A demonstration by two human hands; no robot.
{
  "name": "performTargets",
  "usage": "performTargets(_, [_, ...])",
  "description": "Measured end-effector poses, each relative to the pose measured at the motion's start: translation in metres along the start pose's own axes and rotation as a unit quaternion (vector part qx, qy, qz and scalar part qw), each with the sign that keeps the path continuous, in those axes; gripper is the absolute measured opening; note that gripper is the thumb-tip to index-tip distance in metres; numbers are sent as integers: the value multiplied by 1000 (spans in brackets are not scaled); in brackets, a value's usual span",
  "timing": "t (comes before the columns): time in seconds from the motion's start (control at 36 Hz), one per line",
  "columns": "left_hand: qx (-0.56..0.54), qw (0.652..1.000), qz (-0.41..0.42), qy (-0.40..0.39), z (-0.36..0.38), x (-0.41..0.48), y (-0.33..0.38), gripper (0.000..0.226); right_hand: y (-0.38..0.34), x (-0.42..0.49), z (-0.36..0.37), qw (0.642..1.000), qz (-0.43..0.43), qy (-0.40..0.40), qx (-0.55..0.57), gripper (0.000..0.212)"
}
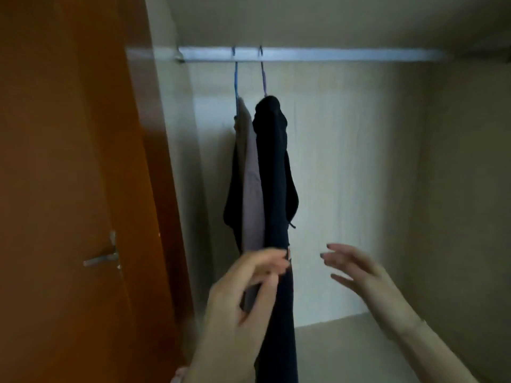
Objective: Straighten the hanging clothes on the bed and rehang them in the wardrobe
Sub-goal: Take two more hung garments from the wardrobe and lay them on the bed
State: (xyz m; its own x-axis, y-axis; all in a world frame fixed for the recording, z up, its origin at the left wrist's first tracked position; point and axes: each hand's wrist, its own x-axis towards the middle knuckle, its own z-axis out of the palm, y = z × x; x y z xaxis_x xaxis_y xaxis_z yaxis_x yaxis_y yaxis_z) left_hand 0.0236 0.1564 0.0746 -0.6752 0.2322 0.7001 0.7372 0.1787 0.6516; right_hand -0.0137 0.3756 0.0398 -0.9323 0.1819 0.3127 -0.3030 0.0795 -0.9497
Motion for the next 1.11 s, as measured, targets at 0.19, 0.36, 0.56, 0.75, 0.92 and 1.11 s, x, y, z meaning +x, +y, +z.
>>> performTargets(0.19, [116,976,54,176,-8,130,53,43,-120,96,30,986,-119,-83,75,28])
performTargets(0.36, [214,961,-49,170,-14,232,57,60,-174,163,56,986,-118,-105,61,55])
performTargets(0.56, [82,955,-257,127,-22,286,30,41,-188,201,78,992,-30,-114,-49,51])
performTargets(0.75, [-41,950,-284,122,-26,292,8,20,-187,221,71,997,-19,-70,-7,28])
performTargets(0.92, [21,950,-277,144,-30,311,-2,3,-192,233,55,998,-35,-52,21,52])
performTargets(1.11, [72,954,-268,115,-38,325,8,18,-210,252,35,997,-58,-48,12,51])
